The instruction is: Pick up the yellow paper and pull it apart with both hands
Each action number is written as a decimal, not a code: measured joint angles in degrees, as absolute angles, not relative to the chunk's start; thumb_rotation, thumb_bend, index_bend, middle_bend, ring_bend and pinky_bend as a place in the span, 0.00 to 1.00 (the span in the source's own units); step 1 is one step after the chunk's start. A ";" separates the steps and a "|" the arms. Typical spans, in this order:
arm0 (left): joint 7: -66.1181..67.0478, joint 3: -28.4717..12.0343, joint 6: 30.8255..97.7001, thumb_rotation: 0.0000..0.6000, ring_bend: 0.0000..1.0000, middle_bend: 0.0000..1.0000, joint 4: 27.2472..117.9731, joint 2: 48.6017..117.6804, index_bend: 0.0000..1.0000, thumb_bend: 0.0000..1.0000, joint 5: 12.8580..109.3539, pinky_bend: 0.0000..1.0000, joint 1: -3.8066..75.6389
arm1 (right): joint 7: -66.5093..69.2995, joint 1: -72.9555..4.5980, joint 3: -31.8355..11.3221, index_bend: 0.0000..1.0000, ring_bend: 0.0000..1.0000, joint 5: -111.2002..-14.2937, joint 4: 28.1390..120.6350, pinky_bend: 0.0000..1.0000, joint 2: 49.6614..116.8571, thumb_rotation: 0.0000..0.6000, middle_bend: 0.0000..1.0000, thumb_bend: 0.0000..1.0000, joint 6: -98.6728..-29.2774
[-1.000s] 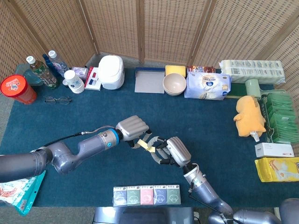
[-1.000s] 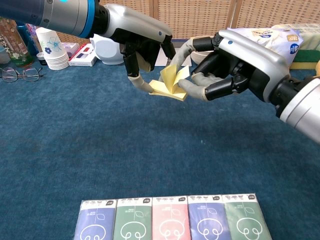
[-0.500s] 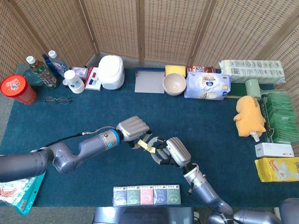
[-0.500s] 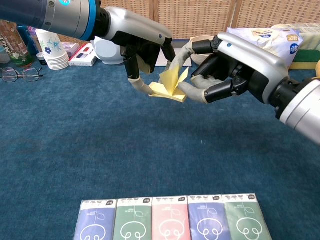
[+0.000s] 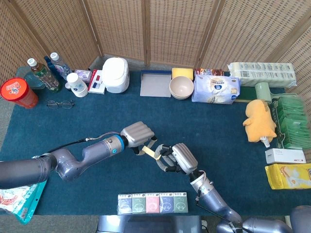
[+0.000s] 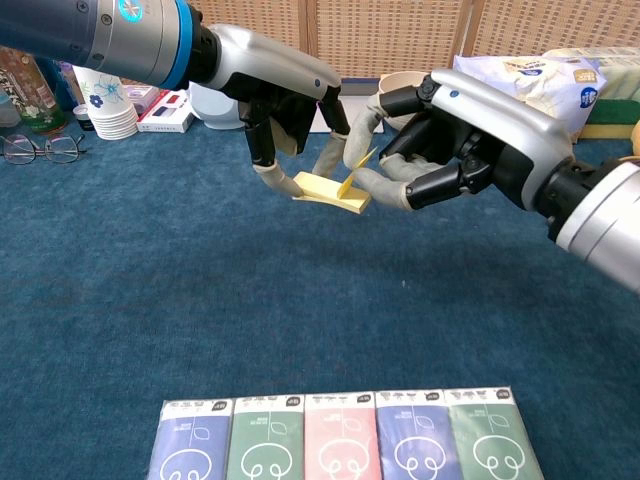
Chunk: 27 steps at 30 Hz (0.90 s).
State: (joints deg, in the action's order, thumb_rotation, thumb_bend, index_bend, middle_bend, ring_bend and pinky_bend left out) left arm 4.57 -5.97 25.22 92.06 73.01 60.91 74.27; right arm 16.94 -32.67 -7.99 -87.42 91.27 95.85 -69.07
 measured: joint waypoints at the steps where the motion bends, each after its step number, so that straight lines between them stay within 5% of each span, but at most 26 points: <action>1: 4.60 -5.92 25.21 1.00 1.00 1.00 92.11 72.96 0.62 0.37 60.88 1.00 74.30 | 16.90 -32.67 -8.00 0.55 1.00 -87.40 91.28 1.00 95.85 1.00 0.97 0.44 -69.08; 27: 5.10 -5.54 25.87 1.00 1.00 1.00 92.40 73.21 0.62 0.37 60.91 1.00 74.49 | 16.56 -32.72 -8.18 0.77 1.00 -87.07 90.39 1.00 96.58 1.00 1.00 0.46 -69.49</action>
